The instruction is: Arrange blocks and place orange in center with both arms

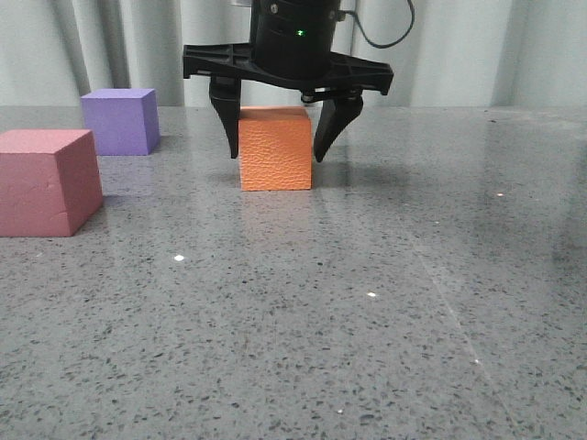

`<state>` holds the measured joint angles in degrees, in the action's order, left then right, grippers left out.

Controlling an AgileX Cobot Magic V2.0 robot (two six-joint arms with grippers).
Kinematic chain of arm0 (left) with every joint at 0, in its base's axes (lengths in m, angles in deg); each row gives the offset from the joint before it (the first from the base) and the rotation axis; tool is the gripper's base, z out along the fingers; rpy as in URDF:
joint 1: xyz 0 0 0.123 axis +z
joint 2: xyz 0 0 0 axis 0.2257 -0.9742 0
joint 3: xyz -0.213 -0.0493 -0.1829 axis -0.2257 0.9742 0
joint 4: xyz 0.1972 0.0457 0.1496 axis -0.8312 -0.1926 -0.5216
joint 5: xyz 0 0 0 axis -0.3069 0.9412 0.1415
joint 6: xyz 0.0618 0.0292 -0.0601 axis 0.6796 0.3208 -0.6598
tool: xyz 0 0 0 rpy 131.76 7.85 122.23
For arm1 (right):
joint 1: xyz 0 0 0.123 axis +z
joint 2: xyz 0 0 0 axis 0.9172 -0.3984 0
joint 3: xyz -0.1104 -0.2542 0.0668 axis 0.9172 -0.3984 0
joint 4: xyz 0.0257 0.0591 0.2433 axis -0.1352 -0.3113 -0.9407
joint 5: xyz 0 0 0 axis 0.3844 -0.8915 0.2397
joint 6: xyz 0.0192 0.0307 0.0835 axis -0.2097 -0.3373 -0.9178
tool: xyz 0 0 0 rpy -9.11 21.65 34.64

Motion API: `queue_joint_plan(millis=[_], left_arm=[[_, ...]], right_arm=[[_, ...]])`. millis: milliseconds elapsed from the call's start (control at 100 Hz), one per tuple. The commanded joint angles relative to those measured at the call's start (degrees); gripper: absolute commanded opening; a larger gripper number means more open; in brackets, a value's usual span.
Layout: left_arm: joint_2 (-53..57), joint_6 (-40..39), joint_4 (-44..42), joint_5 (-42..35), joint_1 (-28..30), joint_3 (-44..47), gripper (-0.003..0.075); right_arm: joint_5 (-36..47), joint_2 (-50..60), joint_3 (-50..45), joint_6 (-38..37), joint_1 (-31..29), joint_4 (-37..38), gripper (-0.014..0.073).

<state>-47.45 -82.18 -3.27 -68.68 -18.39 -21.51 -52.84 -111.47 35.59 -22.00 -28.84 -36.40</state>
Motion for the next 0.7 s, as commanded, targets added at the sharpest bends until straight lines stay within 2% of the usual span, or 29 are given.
queue_joint_plan(millis=[0,210,380,540,690], left_arm=[[1.9,-0.1,0.0,-4.2,0.1,3.1,-0.0019],[1.9,-0.1,0.0,-4.2,0.1,3.1,-0.0019],[1.9,-0.1,0.0,-4.2,0.1,3.1,-0.0019],[1.9,-0.1,0.0,-4.2,0.1,3.1,-0.0019],[1.9,-0.1,0.0,-4.2,0.1,3.1,-0.0019]], right_arm=[[0.9,3.6,3.0,0.4,-0.1,0.4,0.0584],[-2.3,3.7,10.1,2.4,-0.1,0.5,0.0584],[-4.6,4.4,17.2,9.9,-0.1,0.5,0.0584],[-3.4,8.2,17.7,15.1,-1.1,2.5,0.0584],[-5.0,12.0,17.6,19.1,-4.5,3.7,0.0584]])
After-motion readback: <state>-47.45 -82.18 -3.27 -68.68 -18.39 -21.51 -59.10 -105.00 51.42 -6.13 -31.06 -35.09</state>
